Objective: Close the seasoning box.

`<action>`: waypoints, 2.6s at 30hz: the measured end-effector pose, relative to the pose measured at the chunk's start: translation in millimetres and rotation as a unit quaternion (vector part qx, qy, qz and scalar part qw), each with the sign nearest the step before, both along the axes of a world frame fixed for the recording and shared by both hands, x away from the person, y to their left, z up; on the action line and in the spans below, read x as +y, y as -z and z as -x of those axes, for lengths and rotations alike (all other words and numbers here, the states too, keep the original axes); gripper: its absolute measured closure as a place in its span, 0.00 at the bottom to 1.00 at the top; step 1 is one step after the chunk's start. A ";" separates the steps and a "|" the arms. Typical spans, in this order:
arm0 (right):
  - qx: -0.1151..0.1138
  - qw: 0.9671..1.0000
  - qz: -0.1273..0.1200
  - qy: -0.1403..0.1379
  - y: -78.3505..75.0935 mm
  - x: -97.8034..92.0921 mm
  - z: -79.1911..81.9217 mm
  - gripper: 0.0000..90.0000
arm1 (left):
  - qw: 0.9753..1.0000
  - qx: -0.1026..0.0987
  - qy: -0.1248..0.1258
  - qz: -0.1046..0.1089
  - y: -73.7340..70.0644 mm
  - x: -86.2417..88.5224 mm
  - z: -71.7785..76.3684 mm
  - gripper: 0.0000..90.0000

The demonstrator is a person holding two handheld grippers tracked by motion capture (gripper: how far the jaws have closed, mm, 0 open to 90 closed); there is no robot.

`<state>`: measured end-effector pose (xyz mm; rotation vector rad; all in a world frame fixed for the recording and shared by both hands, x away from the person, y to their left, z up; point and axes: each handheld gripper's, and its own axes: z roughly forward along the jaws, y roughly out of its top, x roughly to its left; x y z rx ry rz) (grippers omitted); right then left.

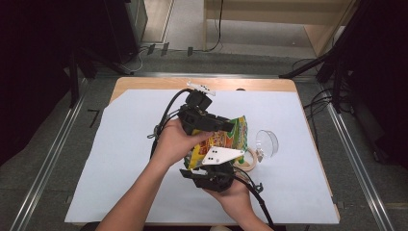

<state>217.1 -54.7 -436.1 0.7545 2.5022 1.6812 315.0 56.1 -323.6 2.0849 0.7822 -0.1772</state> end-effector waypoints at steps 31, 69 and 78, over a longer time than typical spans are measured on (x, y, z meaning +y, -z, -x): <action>0.002 1.000 -0.001 0.002 0.2 -2.0 -0.5 0.80 | 1.000 -0.001 -0.003 -0.003 0.7 -1.9 -0.2 0.81; -0.006 1.000 0.004 -0.002 -1.8 -0.9 0.3 0.80 | 1.000 -0.001 -0.005 0.006 -0.2 2.2 0.7 0.81; -0.003 1.000 0.002 -0.002 -0.4 -0.8 0.7 0.80 | 1.000 -0.001 -0.004 -0.001 0.5 0.6 1.6 0.81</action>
